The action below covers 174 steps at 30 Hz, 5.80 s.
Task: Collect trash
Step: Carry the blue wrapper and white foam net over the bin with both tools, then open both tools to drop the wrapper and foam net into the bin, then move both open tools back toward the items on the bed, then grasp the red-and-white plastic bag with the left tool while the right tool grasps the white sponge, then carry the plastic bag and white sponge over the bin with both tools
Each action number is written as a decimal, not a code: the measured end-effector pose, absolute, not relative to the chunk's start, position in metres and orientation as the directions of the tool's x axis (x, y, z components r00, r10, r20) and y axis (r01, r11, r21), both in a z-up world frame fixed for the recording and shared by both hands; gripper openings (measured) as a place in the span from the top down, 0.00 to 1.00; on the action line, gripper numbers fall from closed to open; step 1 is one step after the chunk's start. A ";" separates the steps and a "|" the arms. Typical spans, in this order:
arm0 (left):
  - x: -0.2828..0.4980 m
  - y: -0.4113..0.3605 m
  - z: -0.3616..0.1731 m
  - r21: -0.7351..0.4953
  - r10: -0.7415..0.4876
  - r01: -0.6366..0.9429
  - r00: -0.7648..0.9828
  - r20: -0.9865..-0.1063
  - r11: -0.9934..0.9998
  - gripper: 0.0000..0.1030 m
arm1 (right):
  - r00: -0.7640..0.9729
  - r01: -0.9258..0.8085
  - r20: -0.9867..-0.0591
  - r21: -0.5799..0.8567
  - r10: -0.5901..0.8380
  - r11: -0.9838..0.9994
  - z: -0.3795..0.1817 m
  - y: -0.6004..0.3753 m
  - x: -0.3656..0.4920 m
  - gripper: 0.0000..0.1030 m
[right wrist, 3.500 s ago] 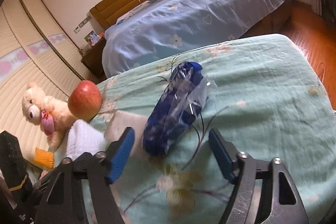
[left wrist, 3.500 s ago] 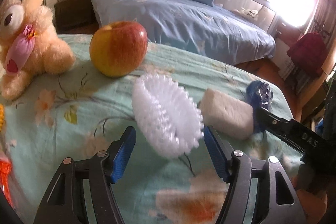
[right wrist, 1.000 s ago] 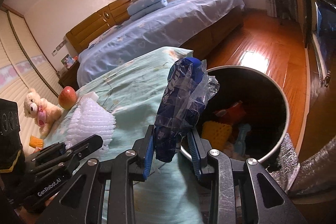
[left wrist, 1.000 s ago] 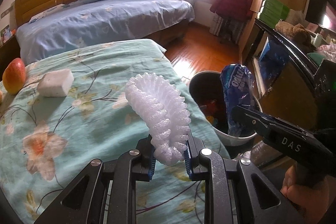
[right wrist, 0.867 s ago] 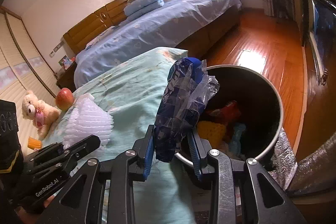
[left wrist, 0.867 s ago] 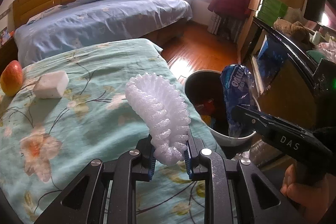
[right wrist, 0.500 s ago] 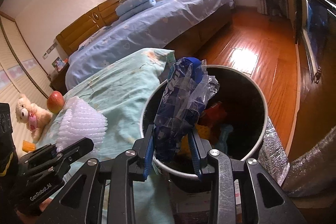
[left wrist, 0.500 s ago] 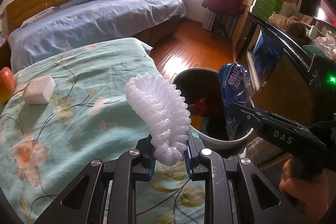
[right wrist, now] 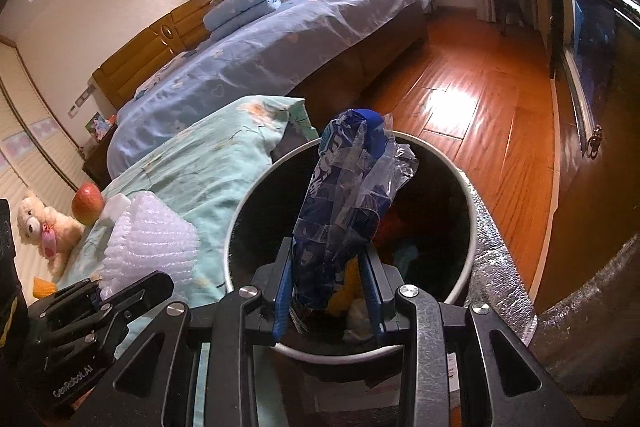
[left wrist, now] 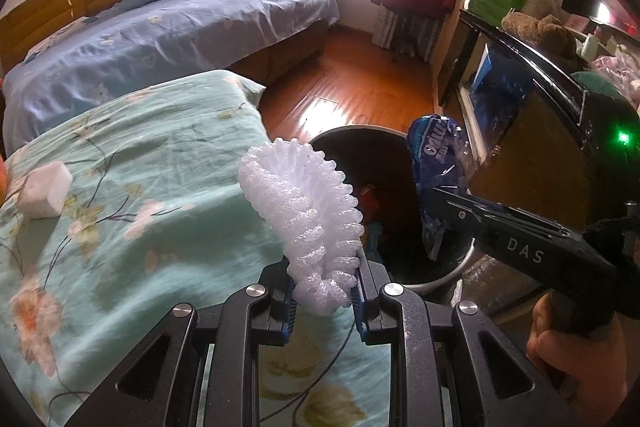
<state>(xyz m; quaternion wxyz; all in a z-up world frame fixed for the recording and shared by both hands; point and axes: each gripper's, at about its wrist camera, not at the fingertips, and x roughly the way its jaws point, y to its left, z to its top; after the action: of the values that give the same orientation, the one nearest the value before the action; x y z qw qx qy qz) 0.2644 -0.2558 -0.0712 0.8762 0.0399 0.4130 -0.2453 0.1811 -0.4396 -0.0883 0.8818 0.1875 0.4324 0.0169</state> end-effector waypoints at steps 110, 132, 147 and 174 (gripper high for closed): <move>0.131 0.135 -0.066 0.079 0.283 -0.345 0.597 -0.750 0.935 0.56 | 0.440 -0.468 -0.713 0.337 0.546 0.817 -0.079 -0.162 0.232 0.21; 0.230 0.060 -0.081 -0.153 -0.071 -0.078 0.628 -0.775 0.985 0.69 | 0.359 -0.651 -0.787 0.173 0.501 0.739 -0.109 -0.102 0.342 0.27; 0.223 0.015 -0.069 -0.185 -0.089 -0.085 0.637 -0.766 0.979 0.73 | 0.388 -0.433 -0.764 0.343 0.516 0.834 -0.097 -0.168 0.279 0.39; 0.206 -0.105 -0.057 -0.136 -0.270 0.262 0.591 -0.760 0.956 0.73 | 0.605 -0.081 -0.730 0.342 0.319 0.936 -0.072 -0.292 0.179 0.39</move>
<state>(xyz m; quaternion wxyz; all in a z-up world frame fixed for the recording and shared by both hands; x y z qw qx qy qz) 0.2057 -0.1055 -0.0575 0.8919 -0.0049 0.4270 -0.1490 0.1789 -0.2921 -0.0718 0.8850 0.1385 0.4300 0.1129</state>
